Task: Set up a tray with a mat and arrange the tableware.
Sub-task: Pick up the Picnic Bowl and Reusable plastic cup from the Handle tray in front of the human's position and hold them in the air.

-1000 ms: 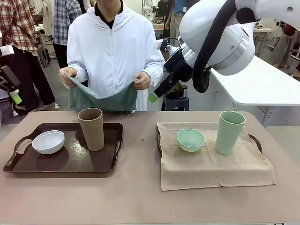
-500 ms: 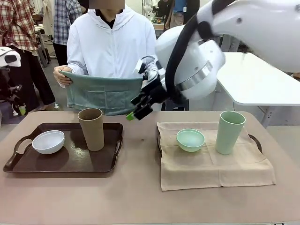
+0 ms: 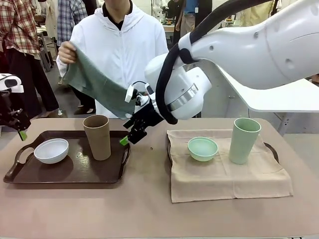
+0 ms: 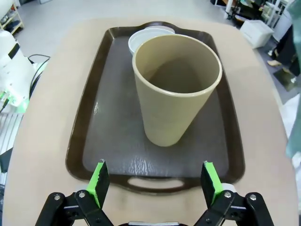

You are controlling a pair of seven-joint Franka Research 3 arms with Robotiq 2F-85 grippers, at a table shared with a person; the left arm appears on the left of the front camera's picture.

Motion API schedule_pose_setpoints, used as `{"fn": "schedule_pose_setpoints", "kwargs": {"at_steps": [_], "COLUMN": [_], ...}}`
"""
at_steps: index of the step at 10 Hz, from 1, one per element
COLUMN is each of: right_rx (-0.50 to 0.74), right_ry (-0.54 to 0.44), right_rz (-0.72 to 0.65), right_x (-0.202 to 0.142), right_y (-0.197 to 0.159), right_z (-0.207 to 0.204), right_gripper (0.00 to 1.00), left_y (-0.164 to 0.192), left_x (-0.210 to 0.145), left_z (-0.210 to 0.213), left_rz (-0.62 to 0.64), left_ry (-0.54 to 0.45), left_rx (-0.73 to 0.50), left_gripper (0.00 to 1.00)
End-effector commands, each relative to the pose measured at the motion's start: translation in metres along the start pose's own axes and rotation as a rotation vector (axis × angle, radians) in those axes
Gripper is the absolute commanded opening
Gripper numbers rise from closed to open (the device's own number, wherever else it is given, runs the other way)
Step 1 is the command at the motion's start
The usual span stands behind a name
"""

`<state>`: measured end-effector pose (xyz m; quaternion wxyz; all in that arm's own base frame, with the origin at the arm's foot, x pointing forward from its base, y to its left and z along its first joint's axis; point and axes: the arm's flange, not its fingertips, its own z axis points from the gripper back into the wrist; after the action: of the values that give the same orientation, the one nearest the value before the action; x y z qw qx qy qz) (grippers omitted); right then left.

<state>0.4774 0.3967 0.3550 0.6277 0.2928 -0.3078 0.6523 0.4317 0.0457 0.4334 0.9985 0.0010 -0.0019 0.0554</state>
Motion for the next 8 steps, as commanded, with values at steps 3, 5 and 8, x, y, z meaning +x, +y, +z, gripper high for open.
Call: {"fn": "schedule_pose_setpoints", "kwargs": {"at_steps": [3,5,8], "right_rx": [0.028,0.068,0.081], "right_ry": [-0.026,-0.056,-0.035], "right_rz": [0.001,-0.026,-0.062], "right_x": [0.005,0.006,-0.001], "right_y": [-0.016,-0.021,-0.021], "right_z": [-0.033,-0.043,-0.037], "right_gripper": [1.00,1.00,1.00], "left_y": [-0.007,-0.013,-0.016], "left_x": [0.010,0.015,0.018], "left_z": [-0.019,-0.023,-0.020], "left_rz": [-0.092,-0.119,-0.118], "left_ry": [0.019,0.030,0.027], "left_rx": [-0.077,-0.100,-0.122], "left_gripper": [1.00,1.00,1.00]}}
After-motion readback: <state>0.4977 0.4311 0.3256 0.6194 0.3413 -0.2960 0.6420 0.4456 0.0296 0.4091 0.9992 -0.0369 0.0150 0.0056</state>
